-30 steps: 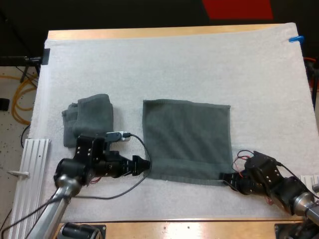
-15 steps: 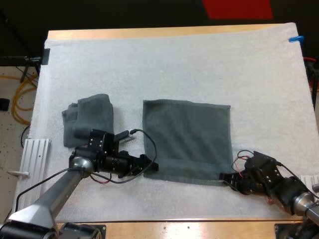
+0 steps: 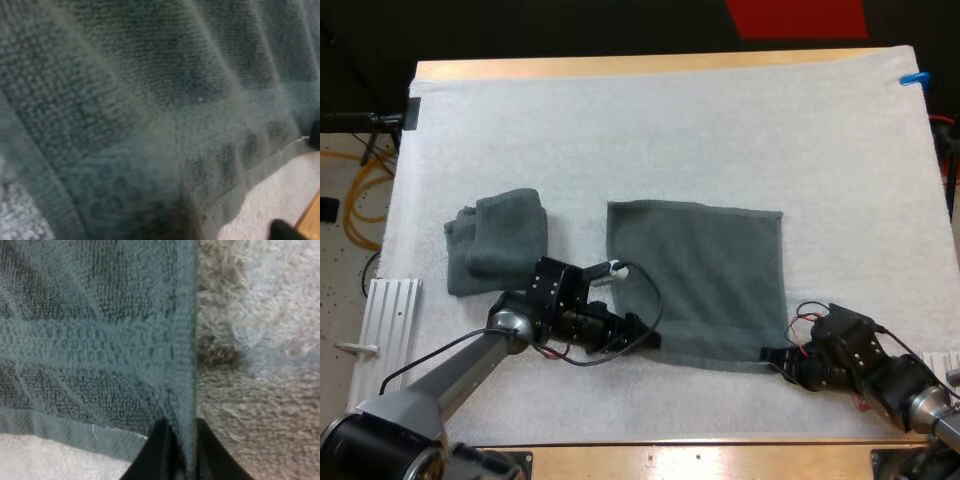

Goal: Pick towel from pile fold and stack

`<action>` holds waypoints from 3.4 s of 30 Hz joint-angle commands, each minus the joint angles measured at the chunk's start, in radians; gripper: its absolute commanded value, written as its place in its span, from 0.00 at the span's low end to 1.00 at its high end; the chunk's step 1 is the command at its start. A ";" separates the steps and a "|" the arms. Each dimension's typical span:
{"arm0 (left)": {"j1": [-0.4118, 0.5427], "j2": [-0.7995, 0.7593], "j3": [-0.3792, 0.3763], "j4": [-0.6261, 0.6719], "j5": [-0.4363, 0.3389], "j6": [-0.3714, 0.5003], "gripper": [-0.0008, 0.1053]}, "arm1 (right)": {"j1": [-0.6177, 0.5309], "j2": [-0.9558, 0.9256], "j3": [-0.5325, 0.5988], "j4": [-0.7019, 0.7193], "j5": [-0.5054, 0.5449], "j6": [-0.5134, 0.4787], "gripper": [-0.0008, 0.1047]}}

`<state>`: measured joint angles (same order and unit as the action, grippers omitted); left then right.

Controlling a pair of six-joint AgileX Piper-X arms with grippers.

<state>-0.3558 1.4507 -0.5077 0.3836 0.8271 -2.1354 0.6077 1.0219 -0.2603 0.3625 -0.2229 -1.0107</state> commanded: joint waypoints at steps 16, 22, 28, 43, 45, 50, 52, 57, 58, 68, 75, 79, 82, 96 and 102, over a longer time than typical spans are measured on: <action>-0.007 -0.144 0.010 0.232 0.000 0.116 0.01 | 0.002 -0.107 -0.036 0.133 -0.073 -0.015 0.01; -0.007 -0.258 0.025 0.336 0.000 0.143 0.01 | 0.002 -0.219 -0.107 0.223 -0.065 -0.011 0.01; 0.046 -0.223 0.025 0.153 0.039 0.027 0.01 | 0.000 -0.148 -0.110 0.142 -0.043 0.082 0.01; 0.180 0.093 0.003 -0.425 0.210 -0.283 0.01 | -0.175 0.184 -0.110 -0.353 -0.066 0.290 0.01; 0.197 0.105 -0.006 -0.457 0.206 -0.294 0.01 | -0.214 0.208 -0.110 -0.384 -0.089 0.290 0.01; 0.236 0.142 -0.026 -0.480 0.209 -0.292 0.01 | -0.294 0.273 -0.123 -0.460 -0.117 0.290 0.01; 0.240 0.150 -0.032 -0.493 0.210 -0.292 0.01 | -0.305 0.296 -0.133 -0.471 -0.129 0.290 0.01; 0.240 0.168 -0.057 -0.502 0.195 -0.292 0.01 | -0.305 0.345 -0.165 -0.485 -0.131 0.279 0.01; 0.240 0.167 -0.058 -0.502 0.184 -0.292 0.01 | -0.305 0.351 -0.171 -0.490 -0.127 0.275 0.01; 0.240 0.167 -0.069 -0.502 0.143 -0.221 0.03 | -0.305 0.360 -0.182 -0.523 -0.117 0.180 0.01; 0.240 0.167 -0.068 -0.502 0.136 -0.156 0.43 | -0.305 0.360 -0.182 -0.519 -0.117 0.153 0.15; 0.240 0.167 -0.070 -0.522 0.102 -0.148 0.64 | -0.305 0.360 -0.182 -0.558 -0.117 0.101 0.55; 0.240 0.167 -0.094 -0.524 0.076 -0.144 0.64 | -0.305 0.360 -0.182 -0.651 -0.117 0.057 0.71; 0.240 0.094 -0.289 -0.509 0.097 -0.142 0.63 | -0.305 0.360 -0.279 -0.904 -0.141 -0.040 0.67; 0.240 -0.060 -0.289 -0.370 0.068 0.004 0.55 | -0.305 0.295 -0.376 -0.676 -0.183 -0.162 0.57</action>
<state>-0.1171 1.4029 -0.7899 -0.0028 0.8966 -2.1563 0.3069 1.3351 -0.6185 -0.3562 -0.3914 -1.1454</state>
